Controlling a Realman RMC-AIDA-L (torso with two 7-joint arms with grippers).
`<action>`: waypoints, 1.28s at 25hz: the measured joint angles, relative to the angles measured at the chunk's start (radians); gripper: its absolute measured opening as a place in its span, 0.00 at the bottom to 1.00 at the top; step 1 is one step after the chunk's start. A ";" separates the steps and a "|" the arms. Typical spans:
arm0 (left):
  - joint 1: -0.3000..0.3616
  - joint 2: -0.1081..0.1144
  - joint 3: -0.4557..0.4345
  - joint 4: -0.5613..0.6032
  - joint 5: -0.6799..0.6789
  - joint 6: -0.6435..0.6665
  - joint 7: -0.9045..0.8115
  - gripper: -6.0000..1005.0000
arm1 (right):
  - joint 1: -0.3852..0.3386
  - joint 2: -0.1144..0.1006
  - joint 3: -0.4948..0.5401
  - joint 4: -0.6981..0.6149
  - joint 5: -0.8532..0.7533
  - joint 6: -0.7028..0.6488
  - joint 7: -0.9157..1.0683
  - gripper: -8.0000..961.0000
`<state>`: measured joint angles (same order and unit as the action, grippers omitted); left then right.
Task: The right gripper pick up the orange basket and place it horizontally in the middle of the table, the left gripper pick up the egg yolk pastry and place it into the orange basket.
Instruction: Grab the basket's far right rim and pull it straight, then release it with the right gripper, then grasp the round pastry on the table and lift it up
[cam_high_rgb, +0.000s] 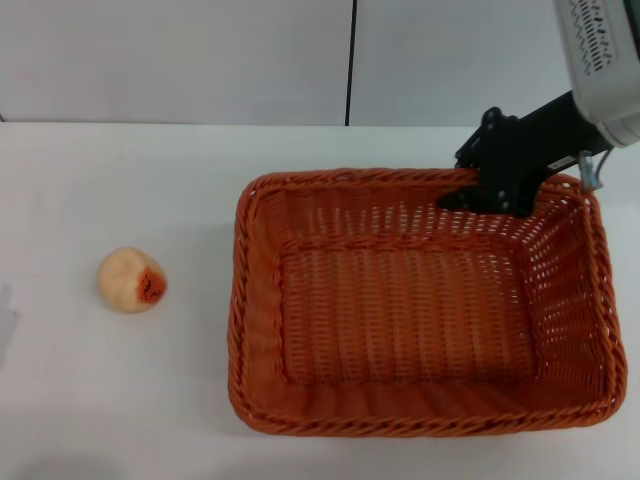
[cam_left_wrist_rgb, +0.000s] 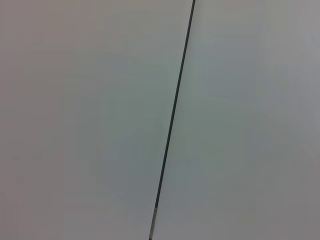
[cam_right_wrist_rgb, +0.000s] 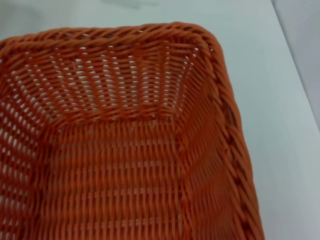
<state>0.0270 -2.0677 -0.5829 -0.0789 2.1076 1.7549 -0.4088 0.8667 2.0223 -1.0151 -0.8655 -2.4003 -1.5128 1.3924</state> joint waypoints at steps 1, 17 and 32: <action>0.000 0.000 0.000 0.000 0.000 0.000 0.000 0.73 | 0.002 0.003 -0.001 0.005 0.002 0.008 -0.007 0.16; -0.016 0.001 0.002 0.002 0.000 0.003 -0.010 0.72 | 0.031 0.042 -0.013 0.055 0.006 0.105 -0.020 0.16; -0.025 0.004 0.002 0.011 0.000 -0.013 -0.010 0.71 | -0.027 0.053 -0.037 -0.034 0.073 0.133 -0.005 0.41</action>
<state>0.0021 -2.0634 -0.5814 -0.0682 2.1076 1.7417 -0.4188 0.8400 2.0749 -1.0525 -0.8991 -2.3270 -1.3802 1.3873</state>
